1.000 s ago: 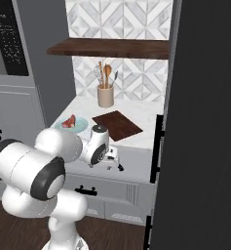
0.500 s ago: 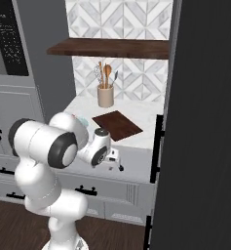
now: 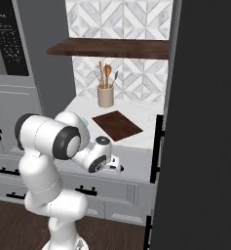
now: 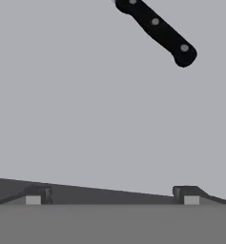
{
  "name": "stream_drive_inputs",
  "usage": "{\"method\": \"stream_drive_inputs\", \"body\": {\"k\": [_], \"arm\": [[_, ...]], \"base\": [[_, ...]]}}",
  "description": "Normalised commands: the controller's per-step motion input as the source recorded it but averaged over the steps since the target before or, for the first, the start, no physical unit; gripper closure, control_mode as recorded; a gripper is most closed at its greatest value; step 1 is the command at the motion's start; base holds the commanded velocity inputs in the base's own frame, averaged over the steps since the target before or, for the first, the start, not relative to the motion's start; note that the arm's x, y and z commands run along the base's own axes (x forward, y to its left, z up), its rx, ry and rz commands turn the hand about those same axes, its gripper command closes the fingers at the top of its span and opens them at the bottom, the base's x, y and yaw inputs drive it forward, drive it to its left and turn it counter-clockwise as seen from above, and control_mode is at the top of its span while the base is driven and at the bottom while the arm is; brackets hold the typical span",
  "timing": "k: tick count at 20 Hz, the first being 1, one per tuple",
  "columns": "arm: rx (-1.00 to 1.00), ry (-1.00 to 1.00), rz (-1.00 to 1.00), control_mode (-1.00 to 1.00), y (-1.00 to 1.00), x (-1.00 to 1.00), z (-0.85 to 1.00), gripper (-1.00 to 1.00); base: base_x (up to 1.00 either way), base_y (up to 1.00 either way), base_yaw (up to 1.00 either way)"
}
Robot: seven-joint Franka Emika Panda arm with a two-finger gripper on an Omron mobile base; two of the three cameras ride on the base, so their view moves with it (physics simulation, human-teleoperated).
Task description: Pick up the knife from the drawer and place it on the cutting board. Then place the meat from the plate to the cutting board.
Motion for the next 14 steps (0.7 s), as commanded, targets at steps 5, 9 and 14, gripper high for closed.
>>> {"method": "stream_drive_inputs", "body": {"k": [5, 9, 14], "arm": [[0.0, 0.02, 0.0, -1.0, 0.0, -0.91, 0.12, -1.0], [0.0, 0.08, 0.0, -1.0, 0.11, -0.83, 0.2, -1.0], [0.0, -0.05, 0.04, -1.0, -0.09, 0.08, 0.0, -1.0]], "base": [[0.0, 0.0, 0.0], [0.0, 0.0, 0.0], [0.0, 0.0, 0.0]]}}
